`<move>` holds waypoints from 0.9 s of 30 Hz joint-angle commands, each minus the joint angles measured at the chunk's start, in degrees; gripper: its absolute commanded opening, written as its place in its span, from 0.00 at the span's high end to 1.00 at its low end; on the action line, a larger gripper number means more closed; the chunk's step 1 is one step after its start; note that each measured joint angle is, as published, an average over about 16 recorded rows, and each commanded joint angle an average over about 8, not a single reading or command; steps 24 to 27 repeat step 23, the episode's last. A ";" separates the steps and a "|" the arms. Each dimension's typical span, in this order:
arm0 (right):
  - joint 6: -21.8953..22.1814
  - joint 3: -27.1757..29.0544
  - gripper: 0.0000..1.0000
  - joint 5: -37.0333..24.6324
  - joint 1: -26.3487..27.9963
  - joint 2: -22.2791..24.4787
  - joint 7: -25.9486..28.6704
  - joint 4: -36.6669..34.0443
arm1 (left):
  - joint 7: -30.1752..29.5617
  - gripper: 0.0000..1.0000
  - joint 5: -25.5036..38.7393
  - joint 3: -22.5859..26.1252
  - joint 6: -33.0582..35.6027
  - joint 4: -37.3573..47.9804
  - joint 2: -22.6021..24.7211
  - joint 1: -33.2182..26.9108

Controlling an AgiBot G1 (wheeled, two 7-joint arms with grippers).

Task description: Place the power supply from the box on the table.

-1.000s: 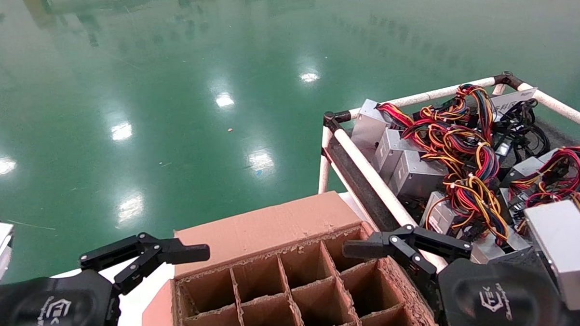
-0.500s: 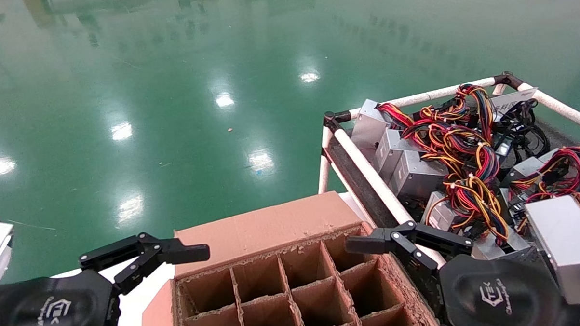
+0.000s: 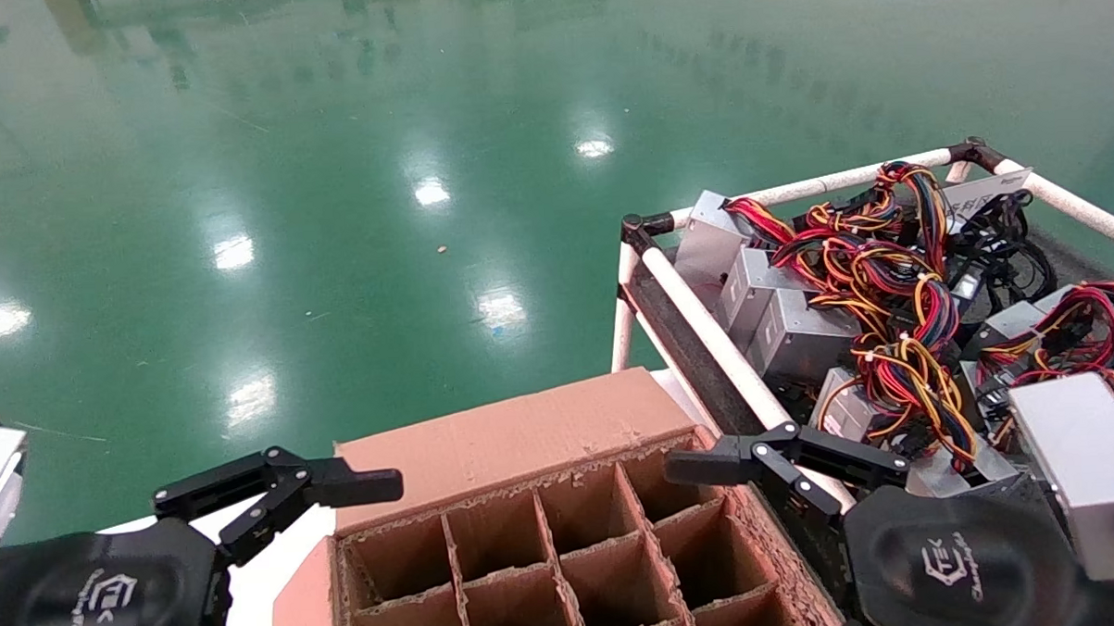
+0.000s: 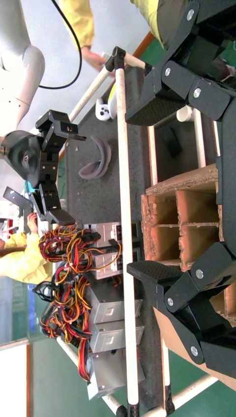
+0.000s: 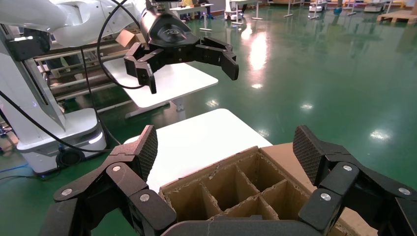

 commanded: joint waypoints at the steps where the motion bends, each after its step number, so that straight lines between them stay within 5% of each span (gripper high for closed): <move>1: 0.01 0.00 0.00 -0.01 0.01 0.00 0.00 -0.01 | 0.00 0.00 0.00 0.00 0.00 0.00 0.00 0.00; 27: 0.03 0.00 0.00 -0.05 0.05 0.00 0.00 -0.07 | 0.00 0.00 0.00 0.00 0.00 0.00 0.00 0.00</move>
